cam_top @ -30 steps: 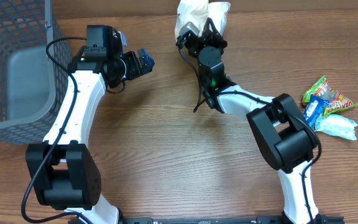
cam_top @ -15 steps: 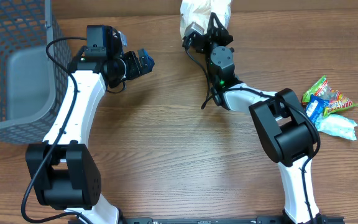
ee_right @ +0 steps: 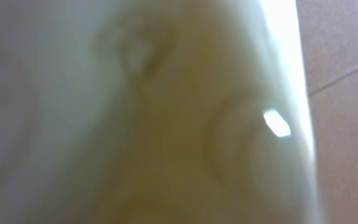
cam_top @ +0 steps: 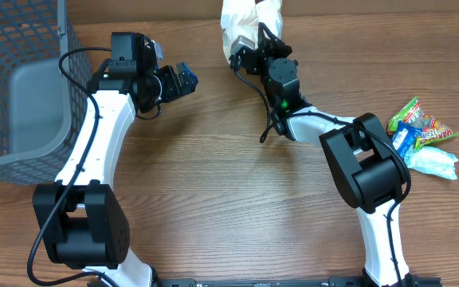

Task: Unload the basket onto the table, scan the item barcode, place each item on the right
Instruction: 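Hold the pastry bag label up at the scanner with the right gripper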

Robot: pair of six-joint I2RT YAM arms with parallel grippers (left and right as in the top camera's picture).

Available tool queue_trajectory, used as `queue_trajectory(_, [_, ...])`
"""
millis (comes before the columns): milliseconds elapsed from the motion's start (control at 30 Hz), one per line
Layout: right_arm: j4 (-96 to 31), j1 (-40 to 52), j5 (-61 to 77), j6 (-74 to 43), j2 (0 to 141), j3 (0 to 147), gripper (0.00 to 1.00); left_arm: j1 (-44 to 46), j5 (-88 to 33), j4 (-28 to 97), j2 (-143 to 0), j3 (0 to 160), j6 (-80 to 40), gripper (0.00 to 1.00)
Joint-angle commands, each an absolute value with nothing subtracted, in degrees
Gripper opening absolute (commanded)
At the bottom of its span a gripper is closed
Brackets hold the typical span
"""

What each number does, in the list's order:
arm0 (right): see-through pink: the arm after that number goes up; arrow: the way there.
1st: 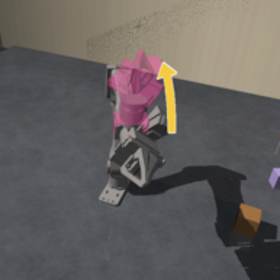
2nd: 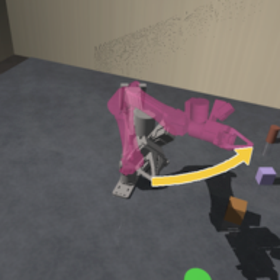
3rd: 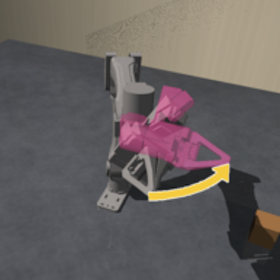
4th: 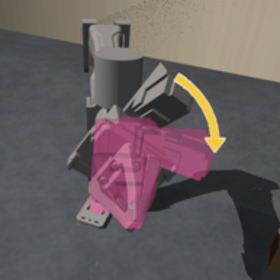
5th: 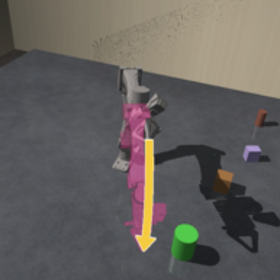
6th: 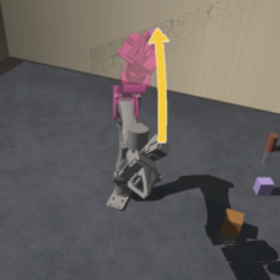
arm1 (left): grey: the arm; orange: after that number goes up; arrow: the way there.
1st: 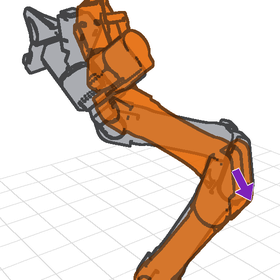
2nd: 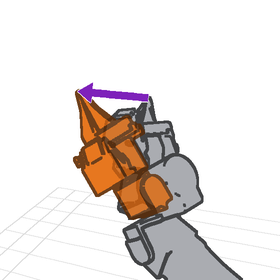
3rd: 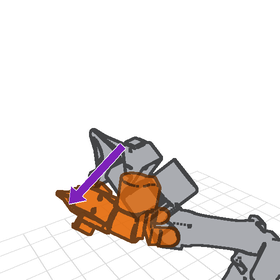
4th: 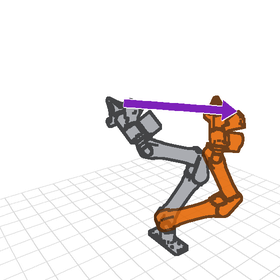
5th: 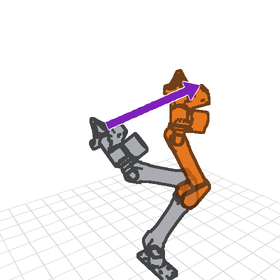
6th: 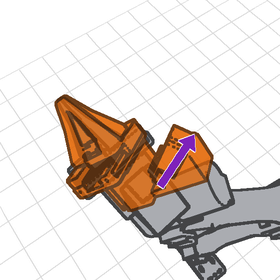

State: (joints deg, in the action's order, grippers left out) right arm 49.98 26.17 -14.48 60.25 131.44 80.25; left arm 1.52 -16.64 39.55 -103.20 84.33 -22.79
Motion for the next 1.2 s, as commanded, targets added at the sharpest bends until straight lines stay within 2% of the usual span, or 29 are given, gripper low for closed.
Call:
queue_trajectory(0, [50.7, 25.7, -12.9, 59.8, 131.2, 81.3, 0.04, 1.9, -15.9, 39.6, -103.1, 84.1, -22.7, 1.0])
queue_trajectory(700, [53.2, 24.9, -12.1, 60.0, 131.2, 82.1, 0.04, 1.9, -15.9, 39.6, -103.1, 84.1, -22.7, 1.0])
queue_trajectory(833, [53.0, 25.9, -21.1, 57.8, 131.2, 82.1, 0.04, 1.9, -15.9, 39.6, -103.1, 84.1, -22.7, 1.0])
queue_trajectory(933, [53.1, 27.6, -30.3, 51.9, 131.2, 82.1, 0.04, 1.9, -15.9, 39.6, -103.1, 84.1, -22.7, 1.0])
queue_trajectory(1167, [53.2, 33.1, -46.0, 51.6, 131.1, 82.1, 0.04, 1.9, -15.9, 39.6, -103.1, 84.1, -22.7, 1.0])
